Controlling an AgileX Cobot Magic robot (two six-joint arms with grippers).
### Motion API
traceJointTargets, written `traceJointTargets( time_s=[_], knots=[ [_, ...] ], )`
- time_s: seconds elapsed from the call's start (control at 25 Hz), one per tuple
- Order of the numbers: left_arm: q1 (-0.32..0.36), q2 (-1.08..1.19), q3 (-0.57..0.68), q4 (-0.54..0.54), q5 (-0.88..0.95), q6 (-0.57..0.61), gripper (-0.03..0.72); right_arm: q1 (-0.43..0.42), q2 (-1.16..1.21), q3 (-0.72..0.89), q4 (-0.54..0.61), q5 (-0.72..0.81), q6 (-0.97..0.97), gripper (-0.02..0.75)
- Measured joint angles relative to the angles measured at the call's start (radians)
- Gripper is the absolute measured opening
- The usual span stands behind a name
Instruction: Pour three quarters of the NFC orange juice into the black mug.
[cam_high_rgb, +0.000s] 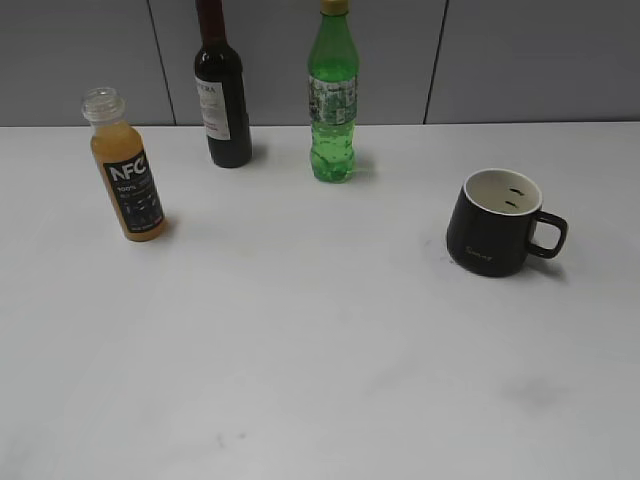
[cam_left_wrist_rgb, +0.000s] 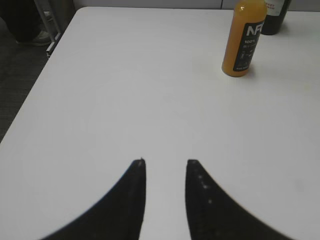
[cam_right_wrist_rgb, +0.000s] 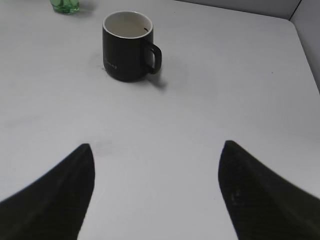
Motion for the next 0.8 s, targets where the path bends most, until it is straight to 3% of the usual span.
traceJointTargets(
  time_s=[0.64, 0.8],
  knots=[
    [0.0, 0.0, 0.0, 0.0, 0.0, 0.0, 0.221, 0.0, 0.0, 0.0, -0.001, -0.001, 0.008, 0.584],
    [0.0, 0.0, 0.0, 0.0, 0.0, 0.0, 0.221, 0.0, 0.009, -0.015, -0.004, -0.043, 0.068, 0.622]
  ],
)
